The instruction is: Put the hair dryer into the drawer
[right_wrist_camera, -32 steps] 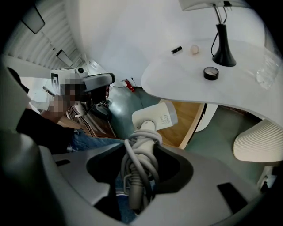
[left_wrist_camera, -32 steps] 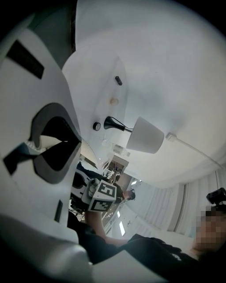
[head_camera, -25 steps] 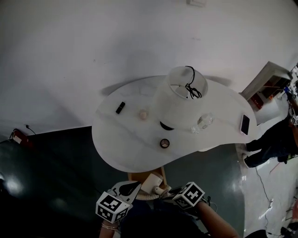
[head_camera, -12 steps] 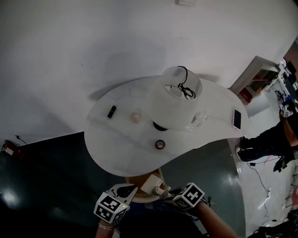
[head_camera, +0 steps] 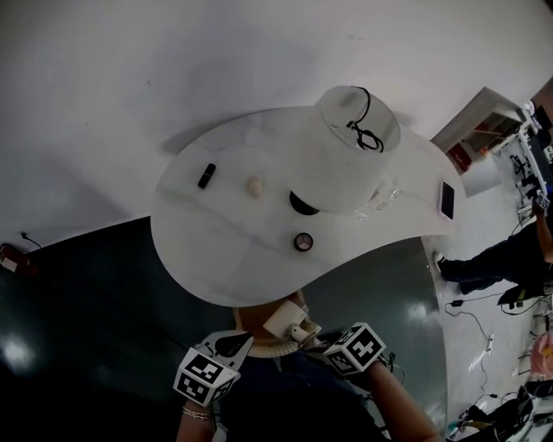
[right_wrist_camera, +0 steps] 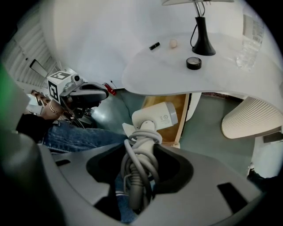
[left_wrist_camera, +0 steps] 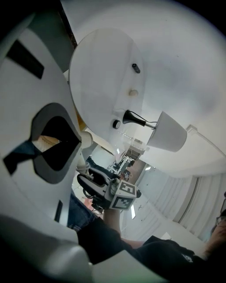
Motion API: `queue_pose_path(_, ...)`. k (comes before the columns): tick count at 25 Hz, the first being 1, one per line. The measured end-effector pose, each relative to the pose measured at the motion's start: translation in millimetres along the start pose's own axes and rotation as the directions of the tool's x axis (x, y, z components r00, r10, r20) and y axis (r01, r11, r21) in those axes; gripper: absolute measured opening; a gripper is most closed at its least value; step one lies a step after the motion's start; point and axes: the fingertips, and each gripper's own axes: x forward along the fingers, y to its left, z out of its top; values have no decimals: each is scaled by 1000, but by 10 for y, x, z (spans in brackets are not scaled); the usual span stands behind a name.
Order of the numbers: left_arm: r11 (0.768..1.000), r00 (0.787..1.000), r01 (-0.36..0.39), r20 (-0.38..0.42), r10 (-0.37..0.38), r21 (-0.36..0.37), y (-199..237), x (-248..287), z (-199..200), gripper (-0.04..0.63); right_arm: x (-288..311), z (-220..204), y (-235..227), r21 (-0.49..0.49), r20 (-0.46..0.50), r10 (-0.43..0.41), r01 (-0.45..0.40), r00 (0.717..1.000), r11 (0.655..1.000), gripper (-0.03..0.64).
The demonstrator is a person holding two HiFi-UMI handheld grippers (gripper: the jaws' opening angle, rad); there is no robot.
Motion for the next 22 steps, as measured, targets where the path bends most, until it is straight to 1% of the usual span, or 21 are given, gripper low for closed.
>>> queue_pose_path(4,1000,1000,-6,-7,6,-27,14,55,-122,15,39,9,29,-20,-7,-21,21,1000,1000,218)
queue_pose_path(13,998,1000,-7,-28,6,-56,23,93,-332,15,197,96,82,-41,-3,-17,17,1000,999,218)
queue_pose_path(22,994,999,-18,-34,14,-107,112,134,-505,15,376,166,-55,-2,23,-40,40,999,999,218)
